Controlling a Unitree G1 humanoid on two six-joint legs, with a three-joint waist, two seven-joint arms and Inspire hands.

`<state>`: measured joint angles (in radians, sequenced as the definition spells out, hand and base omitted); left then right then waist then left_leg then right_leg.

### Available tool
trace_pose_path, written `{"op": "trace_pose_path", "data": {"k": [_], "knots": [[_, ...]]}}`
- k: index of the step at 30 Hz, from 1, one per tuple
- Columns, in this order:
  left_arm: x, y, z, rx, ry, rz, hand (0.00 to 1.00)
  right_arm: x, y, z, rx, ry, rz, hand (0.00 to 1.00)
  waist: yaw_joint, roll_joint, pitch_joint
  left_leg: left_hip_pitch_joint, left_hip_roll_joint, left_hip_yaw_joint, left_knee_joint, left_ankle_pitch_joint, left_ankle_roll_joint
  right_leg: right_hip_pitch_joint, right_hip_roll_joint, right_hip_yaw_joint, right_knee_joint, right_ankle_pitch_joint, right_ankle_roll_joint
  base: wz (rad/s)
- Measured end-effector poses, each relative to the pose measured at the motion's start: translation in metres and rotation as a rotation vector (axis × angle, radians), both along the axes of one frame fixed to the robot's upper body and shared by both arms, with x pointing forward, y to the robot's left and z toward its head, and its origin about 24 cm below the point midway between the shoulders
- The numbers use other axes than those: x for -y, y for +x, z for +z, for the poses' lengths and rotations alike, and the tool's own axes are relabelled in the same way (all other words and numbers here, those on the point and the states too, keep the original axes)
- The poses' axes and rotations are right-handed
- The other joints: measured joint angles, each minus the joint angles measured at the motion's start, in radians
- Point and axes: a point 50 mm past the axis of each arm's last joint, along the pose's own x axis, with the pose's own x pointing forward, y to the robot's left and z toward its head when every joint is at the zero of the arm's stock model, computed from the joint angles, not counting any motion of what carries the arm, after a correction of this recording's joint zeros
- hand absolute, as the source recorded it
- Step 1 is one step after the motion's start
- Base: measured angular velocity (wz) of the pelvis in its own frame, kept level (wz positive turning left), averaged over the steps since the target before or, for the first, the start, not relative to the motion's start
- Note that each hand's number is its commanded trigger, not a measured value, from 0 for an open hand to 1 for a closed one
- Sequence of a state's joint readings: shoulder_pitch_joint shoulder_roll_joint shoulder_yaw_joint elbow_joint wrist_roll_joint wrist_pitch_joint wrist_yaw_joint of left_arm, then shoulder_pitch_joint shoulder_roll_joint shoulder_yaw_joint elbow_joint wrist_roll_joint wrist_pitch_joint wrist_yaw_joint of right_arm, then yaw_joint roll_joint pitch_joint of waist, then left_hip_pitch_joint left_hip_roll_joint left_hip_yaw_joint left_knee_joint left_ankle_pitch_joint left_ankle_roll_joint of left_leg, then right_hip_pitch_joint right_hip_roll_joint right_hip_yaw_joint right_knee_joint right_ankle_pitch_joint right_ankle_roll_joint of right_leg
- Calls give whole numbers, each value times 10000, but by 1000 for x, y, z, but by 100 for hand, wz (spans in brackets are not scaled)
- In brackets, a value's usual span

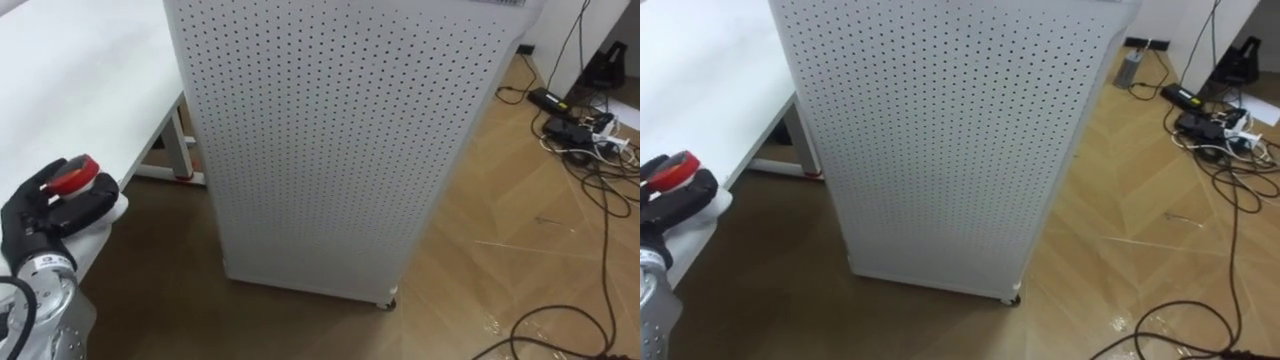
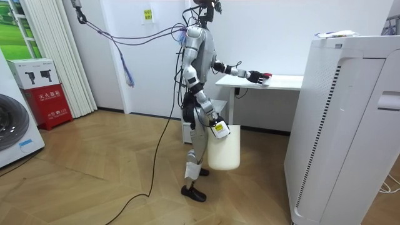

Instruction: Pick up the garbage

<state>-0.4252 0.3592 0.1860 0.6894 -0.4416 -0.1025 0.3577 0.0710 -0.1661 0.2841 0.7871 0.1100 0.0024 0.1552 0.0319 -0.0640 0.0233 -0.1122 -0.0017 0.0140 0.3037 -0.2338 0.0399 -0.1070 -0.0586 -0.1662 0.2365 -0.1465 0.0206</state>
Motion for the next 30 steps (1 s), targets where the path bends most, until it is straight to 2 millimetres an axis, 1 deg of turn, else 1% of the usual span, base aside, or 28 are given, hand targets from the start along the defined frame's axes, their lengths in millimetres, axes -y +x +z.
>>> {"op": "trace_pose_path", "data": {"k": [3,7,11,15,18,21,23,24,26,27,29,30], "knots": [[2,1,-2,-162,-42,-237,100,0,3,1,67,0,15,100,11,23,15,-5,11,-6,-2,0,0,1,4,-10,-1,5,-8,0],[5,2,-6,-366,-22,-600,100,0,6,2,143,-26,22,100,17,111,68,-6,19,-6,-3,0,0,-3,-9,-11,5,21,-16,0],[7,2,-9,-518,-16,-859,100,1,4,1,76,-64,-37,100,12,190,40,0,26,-3,-10,0,0,-8,2,-12,17,26,-22,0],[7,2,-9,-517,-17,-889,100,2,3,0,6,-136,-95,100,-17,205,30,-10,27,7,-6,0,0,-39,-29,-1,27,32,-26,0],[13,6,-8,-528,103,-1166,100,2,5,1,66,-119,-175,100,-11,223,3,-158,26,18,93,0,0,-173,-58,-3,71,50,-26,0],[29,11,-8,-527,285,-1926,100,2,7,2,197,-155,-287,100,-59,252,-5,-244,11,11,214,0,0,-173,-95,-89,69,68,-13,5],[52,16,-5,-132,196,-2721,100,3,9,2,275,-179,-431,100,-49,256,-6,-282,-1,35,196,0,1,-201,-116,-137,84,80,2,8],[58,17,-4,-37,191,-2904,100,3,10,3,324,-181,-445,100,-57,268,-14,-319,-2,30,203,1,2,-234,-125,-144,115,80,2,0],[80,21,6,521,336,-3914,100,5,19,7,601,-195,-451,100,-68,294,-25,-474,-31,16,224,39,66,-430,-170,-145,241,80,2,0],[87,22,9,658,396,-4171,100,5,22,8,669,-219,-431,100,-77,310,-29,-489,-39,20,233,48,76,-451,-182,-146,254,80,3,0],[110,19,18,1160,838,-5327,100,7,32,13,935,-257,-422,100,-125,397,-44,-466,-55,107,343,49,78,-472,-238,-125,351,81,8,-8],[116,18,20,1284,854,-5592,100,8,34,14,1002,-269,-424,100,-132,416,-43,-417,-59,155,339,49,78,-467,-249,-97,389,80,10,-20]]}}
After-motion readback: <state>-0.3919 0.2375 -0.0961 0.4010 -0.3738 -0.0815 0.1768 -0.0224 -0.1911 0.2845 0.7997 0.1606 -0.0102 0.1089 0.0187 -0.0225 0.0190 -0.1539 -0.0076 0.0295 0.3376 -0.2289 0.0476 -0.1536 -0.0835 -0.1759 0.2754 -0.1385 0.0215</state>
